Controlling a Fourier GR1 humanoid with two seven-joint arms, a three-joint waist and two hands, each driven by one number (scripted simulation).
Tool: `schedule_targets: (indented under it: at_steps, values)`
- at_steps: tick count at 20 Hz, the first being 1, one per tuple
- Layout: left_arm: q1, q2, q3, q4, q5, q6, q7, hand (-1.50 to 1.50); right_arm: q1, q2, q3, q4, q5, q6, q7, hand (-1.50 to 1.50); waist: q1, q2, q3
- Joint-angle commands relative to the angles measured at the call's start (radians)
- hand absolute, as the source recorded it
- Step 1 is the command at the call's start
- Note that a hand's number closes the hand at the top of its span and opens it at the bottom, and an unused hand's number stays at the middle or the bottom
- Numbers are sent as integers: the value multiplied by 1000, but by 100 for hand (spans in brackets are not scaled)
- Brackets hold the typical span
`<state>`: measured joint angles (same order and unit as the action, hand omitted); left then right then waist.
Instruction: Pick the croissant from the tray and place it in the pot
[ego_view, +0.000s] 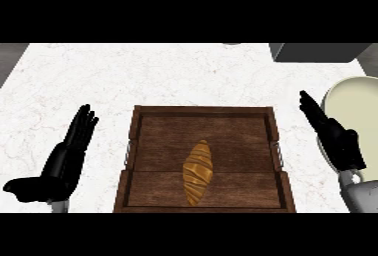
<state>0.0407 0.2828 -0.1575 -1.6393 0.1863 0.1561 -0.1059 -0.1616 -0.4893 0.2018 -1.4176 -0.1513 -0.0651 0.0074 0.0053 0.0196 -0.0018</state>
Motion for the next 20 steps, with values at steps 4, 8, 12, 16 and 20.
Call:
schedule_targets:
  at_steps: [4,8,12,16,20]
  values:
    - [-125,8,66,-16,7,34,33,0,-215,34,-16,-80,-229,312,-86,150,28,-16,5]
    - [-180,8,109,-6,52,43,90,0,-307,-145,-26,-23,114,205,-191,150,22,-11,2]
    - [-314,2,143,90,47,64,131,0,-254,-83,10,45,124,299,-509,-150,-5,-11,4]
    - [-303,12,163,87,55,39,124,0,-192,-66,50,75,214,306,-712,-150,-3,-16,3]
    - [-270,19,168,65,49,30,141,0,-180,-123,92,-68,328,289,-554,-150,-6,-22,2]
